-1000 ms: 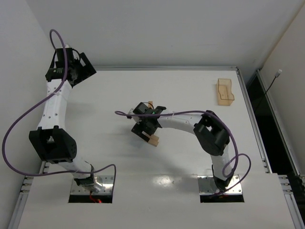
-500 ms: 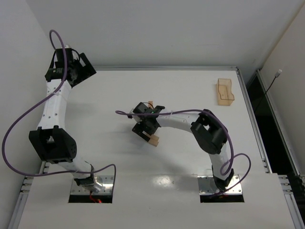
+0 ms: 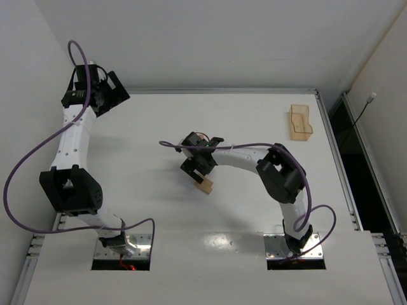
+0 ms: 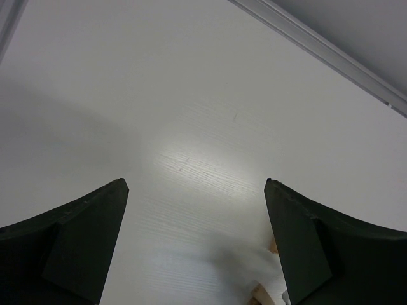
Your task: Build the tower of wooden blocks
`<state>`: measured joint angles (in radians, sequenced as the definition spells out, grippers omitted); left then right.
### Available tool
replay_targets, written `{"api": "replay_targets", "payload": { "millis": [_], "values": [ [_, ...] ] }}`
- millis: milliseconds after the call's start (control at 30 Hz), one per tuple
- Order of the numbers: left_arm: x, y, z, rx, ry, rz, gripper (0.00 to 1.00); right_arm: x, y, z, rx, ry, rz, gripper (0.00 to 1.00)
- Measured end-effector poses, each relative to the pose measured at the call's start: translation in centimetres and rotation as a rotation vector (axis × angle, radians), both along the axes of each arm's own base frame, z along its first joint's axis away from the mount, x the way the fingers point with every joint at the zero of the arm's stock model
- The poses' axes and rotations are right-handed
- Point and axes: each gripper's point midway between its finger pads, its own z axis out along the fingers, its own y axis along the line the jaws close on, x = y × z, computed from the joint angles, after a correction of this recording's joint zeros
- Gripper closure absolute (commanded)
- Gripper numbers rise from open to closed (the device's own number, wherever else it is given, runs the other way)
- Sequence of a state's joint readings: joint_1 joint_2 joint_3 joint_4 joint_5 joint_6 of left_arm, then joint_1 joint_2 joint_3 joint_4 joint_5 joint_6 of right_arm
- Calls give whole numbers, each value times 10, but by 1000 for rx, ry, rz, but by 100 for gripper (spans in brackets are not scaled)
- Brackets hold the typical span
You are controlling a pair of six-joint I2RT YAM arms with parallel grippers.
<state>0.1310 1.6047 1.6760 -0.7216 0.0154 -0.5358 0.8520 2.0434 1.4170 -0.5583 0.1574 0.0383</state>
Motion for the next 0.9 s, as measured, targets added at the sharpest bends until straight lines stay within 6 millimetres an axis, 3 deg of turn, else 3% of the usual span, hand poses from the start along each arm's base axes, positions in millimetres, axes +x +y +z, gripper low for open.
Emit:
{"api": "replay_targets", "payload": {
  "millis": [233,533,600,733,900],
  "values": [
    [1,-2,-5,-13,8,-7,13,15,-19,0,-21,-17,-63,21],
    [2,-3,-4,-17,4,-8,13,16,-25,0,-26,-23,-77,26],
    [2,-3,-4,-17,4,-9,13,12,-27,0,-28,-23,-73,27],
    [2,-3,-4,-18,4,-10,13,-5,-34,0,-45,-14,-50,39],
    [3,-3,-4,-18,2,-11,13,-18,-27,-2,-45,2,-12,42]
  ]
}}
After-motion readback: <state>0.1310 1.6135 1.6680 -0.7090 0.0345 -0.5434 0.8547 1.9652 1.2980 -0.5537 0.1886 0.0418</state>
